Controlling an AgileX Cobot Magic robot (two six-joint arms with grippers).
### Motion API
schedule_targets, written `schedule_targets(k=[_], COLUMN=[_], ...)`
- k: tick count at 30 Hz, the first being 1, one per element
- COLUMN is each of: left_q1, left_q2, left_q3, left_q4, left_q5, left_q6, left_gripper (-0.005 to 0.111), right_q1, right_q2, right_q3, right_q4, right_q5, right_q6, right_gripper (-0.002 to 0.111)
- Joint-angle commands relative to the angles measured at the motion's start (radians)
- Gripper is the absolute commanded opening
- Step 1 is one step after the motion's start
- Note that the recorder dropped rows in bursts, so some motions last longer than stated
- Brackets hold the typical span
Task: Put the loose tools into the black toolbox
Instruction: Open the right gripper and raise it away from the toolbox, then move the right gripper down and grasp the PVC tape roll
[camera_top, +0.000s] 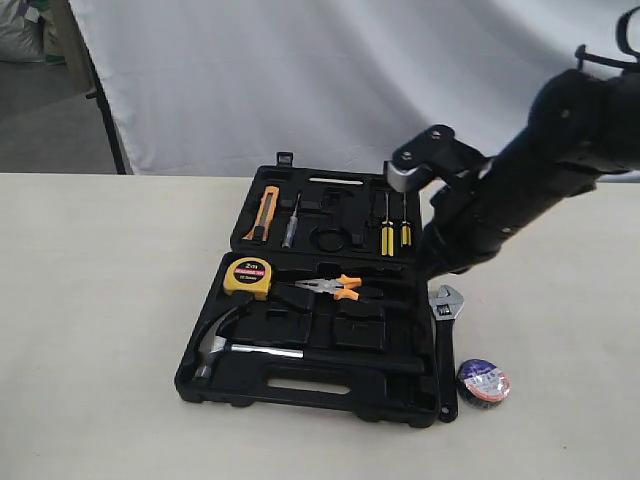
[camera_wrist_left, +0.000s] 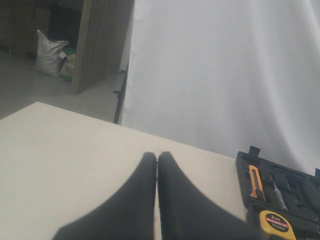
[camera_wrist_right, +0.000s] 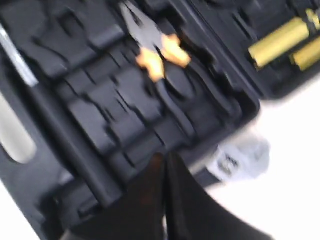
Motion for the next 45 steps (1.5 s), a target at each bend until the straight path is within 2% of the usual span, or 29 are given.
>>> schedule_targets(k=[1, 6, 28, 30, 34, 36, 38, 41, 45], left_q1=[0.025, 0.025, 0.025, 0.025, 0.025, 0.025, 0.025, 0.025, 0.025], left_q2=[-0.003, -0.003, -0.003, -0.003, -0.003, -0.003, -0.003, -0.003, -0.003], left_q3=[-0.003, -0.003, -0.003, -0.003, -0.003, -0.003, -0.003, -0.003, -0.003], left_q4=[0.004, 0.004, 0.004, 0.004, 0.004, 0.004, 0.004, 0.004, 0.004], left_q5=[-0.007, -0.007, -0.007, -0.007, -0.007, -0.007, -0.007, -0.007, -0.007], left_q6=[-0.005, -0.005, -0.005, -0.005, -0.005, -0.005, -0.005, -0.005, -0.005], left_gripper=[0.001, 0.001, 0.001, 0.001, 0.001, 0.001, 0.001, 0.001, 0.001], right_q1=[-0.088, -0.130, -0.128, -0.128, -0.128, -0.128, -0.128, -0.128, -0.126], right_q2=[-0.001, 0.041, 0.096, 0.096, 0.096, 0.094, 0.087, 0.063, 0.030], right_q3=[0.055, 0.060, 0.060, 0.060, 0.056, 0.050, 0.037, 0.038, 0.115], right_q4=[-0.004, -0.002, -0.014, -0.014, -0.014, -0.014, -0.016, -0.030, -0.037], right_q5=[-0.019, -0.002, -0.013, -0.004, 0.003, 0.021, 0.095, 0.180, 0.119], right_q6=[0.014, 0.097, 0.188, 0.190, 0.197, 0.177, 0.130, 0.120, 0.118], right_gripper=[0.000, 0.000, 0.000, 0.008, 0.044, 0.056, 0.062, 0.063, 0.063])
